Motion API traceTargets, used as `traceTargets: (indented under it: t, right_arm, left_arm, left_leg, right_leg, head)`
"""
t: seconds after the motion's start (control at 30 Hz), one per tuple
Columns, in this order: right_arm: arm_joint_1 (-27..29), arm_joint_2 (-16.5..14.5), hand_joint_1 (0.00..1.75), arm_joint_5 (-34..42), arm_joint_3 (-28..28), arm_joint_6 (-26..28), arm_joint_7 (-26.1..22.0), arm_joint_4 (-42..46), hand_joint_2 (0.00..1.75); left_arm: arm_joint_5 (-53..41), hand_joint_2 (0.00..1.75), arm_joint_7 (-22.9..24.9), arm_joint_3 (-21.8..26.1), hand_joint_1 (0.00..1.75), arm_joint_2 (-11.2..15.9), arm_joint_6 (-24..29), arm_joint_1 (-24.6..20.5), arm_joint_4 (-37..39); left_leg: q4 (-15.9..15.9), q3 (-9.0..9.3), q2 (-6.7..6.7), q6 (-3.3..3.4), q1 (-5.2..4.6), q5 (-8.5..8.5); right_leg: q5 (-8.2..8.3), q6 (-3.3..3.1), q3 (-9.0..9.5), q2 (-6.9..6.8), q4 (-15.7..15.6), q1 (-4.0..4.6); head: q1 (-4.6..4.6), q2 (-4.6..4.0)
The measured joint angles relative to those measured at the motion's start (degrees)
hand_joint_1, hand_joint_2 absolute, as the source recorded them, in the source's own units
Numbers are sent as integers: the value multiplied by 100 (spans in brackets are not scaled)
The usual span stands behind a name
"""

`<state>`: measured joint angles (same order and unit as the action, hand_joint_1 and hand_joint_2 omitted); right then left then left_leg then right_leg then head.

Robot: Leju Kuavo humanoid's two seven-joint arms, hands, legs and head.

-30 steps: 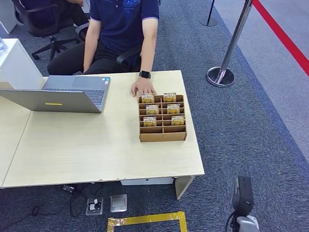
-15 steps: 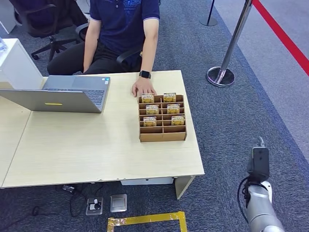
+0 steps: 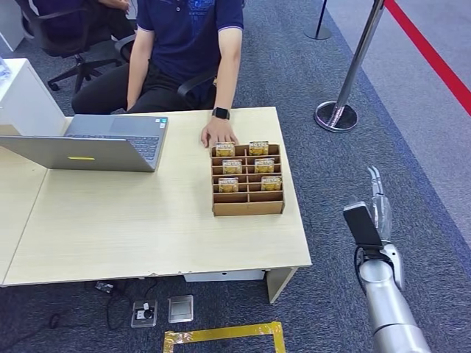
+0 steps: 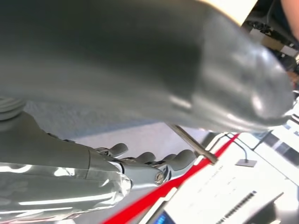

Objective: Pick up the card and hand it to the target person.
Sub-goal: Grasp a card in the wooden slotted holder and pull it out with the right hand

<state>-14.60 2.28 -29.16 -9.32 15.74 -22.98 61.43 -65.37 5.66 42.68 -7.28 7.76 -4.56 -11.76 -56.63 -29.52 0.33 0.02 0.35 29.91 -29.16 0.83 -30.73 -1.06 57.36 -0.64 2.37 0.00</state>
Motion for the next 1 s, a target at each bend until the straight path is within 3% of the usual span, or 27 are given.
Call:
traceTargets:
  t: [0.1, 0.57, 0.8, 1.0]
  right_arm:
    - [11, -34, 0, -403, 329, 237, 210, 273, 175]
    - [-57, -233, 0, -2616, 1507, 1134, 1737, 1133, 175]
    - [-408, -314, 0, -3670, 2114, 1287, 2562, 1214, 175]
    - [-778, -361, 0, -4051, 2467, 1218, 3195, 1067, 175]
  left_arm:
    - [0, 0, 1, 1, 0, -14, 18, -6, 2]
    - [0, 0, 98, 8, 0, -69, 126, -12, 3]
    - [-40, 0, 101, 5, 0, -76, 115, -64, 3]
    - [-72, 0, 104, 3, 0, -76, 28, -102, 5]
  left_leg:
    - [0, 0, 0, 0, 0, 0]
    - [0, -1, 0, -1, 0, -1]
    - [0, -1, 0, -2, 0, -3]
    - [0, -1, 0, -3, 0, -4]
  right_leg:
    - [0, 0, 0, 0, 0, 0]
    - [0, 0, 0, 0, 2, 0]
    - [1, -1, 0, 0, 3, 0]
    - [1, -1, 0, 0, 4, 0]
  head:
    - [0, 0]
    - [2, 0]
    - [-1, 0]
    - [3, 0]
